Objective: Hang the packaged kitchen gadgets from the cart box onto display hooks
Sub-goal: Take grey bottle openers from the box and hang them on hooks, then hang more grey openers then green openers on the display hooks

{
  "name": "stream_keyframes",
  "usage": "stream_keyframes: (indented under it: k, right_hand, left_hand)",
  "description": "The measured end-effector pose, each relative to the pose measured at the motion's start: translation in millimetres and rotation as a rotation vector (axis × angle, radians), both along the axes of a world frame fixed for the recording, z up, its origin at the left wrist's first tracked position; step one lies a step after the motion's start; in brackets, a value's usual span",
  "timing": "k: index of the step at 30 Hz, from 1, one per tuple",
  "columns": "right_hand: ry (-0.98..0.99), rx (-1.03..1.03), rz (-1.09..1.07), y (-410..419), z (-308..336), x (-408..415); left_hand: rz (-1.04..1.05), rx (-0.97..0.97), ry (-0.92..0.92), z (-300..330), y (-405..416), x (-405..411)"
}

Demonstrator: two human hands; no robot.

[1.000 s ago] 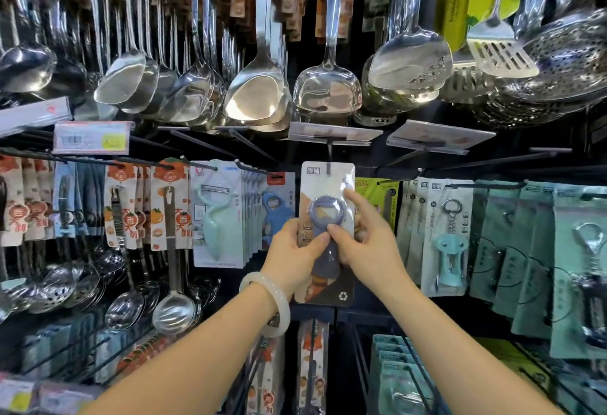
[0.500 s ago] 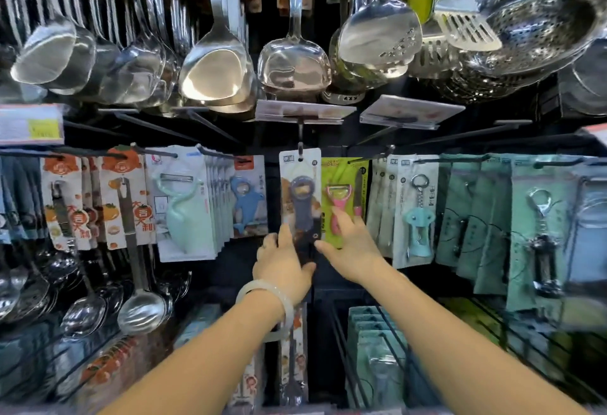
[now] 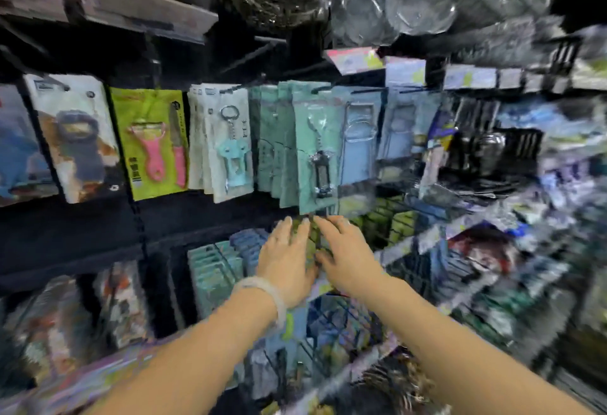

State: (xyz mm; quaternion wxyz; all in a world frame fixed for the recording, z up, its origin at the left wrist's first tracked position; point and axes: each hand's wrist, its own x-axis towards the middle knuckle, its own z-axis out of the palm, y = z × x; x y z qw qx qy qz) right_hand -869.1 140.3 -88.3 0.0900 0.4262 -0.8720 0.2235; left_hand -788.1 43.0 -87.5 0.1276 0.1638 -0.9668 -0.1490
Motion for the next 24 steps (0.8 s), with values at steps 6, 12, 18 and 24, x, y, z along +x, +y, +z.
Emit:
stream_keyframes:
  k: [6, 12, 18, 24]
  right_hand:
    - [-0.074, 0.035, -0.244, 158, -26, -74]
    - [-0.15, 0.121, -0.49, 332, -59, -135]
    - [-0.248, 0.136, -0.706, 476, -80, -173]
    - [-0.333, 0.102, -0.906, 560, -110, -213]
  left_hand:
    - [-0.189, -0.036, -0.094, -17, 133, -85]
    - [-0.404, -0.095, -0.212, -48, 298, -181]
    - [-0.601, -0.158, -0.297, -68, 429, -256]
    - [-0.761, -0.21, -0.355, -98, 513, -317]
